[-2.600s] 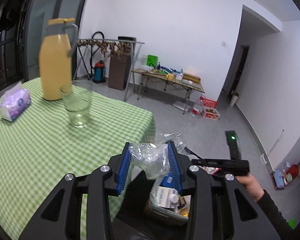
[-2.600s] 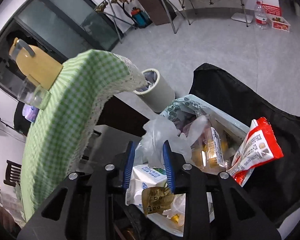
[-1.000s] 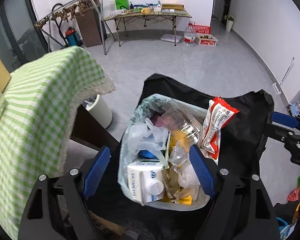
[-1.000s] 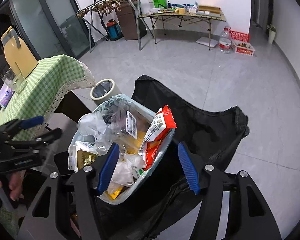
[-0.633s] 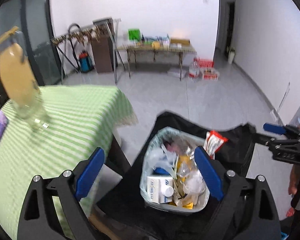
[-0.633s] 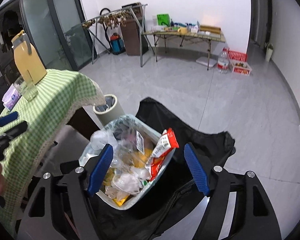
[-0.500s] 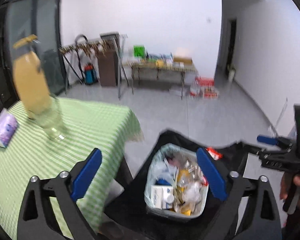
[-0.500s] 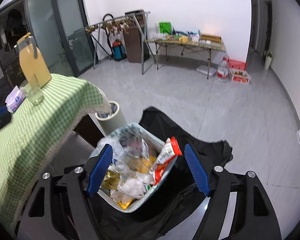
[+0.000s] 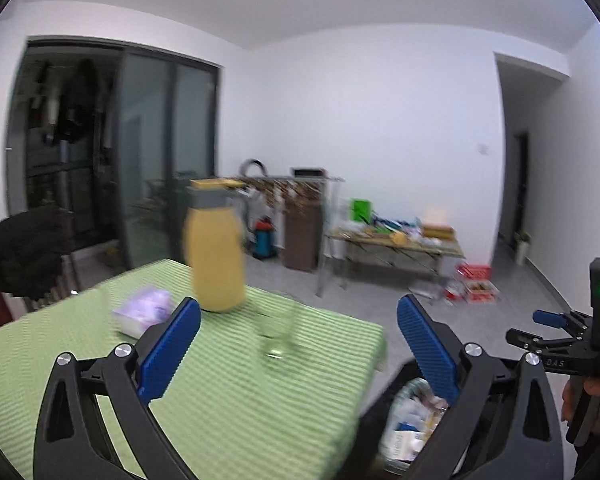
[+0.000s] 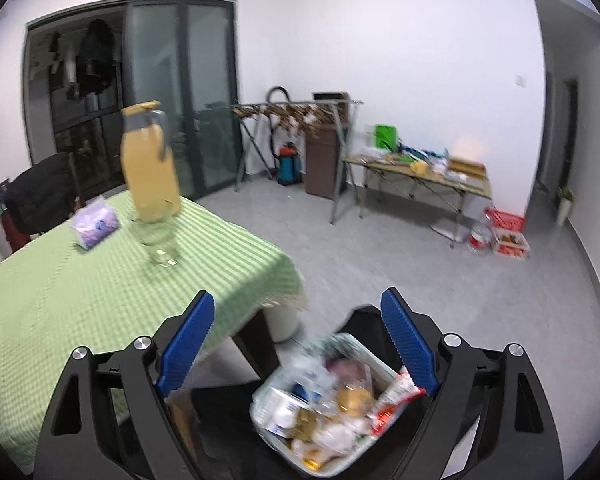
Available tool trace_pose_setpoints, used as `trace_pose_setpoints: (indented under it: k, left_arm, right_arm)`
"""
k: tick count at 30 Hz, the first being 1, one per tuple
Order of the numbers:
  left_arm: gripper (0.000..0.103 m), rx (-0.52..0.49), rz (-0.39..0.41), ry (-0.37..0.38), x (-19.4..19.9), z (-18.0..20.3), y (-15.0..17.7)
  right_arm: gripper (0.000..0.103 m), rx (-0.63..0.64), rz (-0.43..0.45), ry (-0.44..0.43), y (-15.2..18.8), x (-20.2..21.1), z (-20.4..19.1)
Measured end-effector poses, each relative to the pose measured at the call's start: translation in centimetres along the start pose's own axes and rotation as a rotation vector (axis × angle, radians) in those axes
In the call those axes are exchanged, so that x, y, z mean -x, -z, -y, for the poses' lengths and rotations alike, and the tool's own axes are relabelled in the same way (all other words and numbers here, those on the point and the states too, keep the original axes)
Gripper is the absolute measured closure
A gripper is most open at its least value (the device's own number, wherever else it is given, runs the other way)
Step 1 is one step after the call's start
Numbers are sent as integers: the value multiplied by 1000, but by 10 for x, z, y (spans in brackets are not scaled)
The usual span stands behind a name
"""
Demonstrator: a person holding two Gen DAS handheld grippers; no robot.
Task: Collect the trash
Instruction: 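Withdraw both tools from the bag back over the table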
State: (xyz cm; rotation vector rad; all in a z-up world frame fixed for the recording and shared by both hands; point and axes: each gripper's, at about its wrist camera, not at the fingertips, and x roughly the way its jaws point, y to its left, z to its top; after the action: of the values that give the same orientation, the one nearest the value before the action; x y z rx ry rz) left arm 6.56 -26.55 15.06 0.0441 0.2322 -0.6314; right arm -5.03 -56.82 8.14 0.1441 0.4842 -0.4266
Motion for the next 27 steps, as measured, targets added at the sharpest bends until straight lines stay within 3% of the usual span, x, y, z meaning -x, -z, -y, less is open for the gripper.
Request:
trace_pose_setpoints:
  k: [8, 17, 27]
  left_arm:
    - [7, 57, 50, -167, 68, -88, -8]
    - [7, 82, 52, -386, 122, -156, 6]
    - [7, 55, 95, -477, 164, -176, 47]
  right_arm:
    - [18, 51, 97, -151, -24, 11, -101]
    - [18, 129, 237, -274, -26, 33, -195]
    - [15, 131, 298, -406, -2, 40, -251]
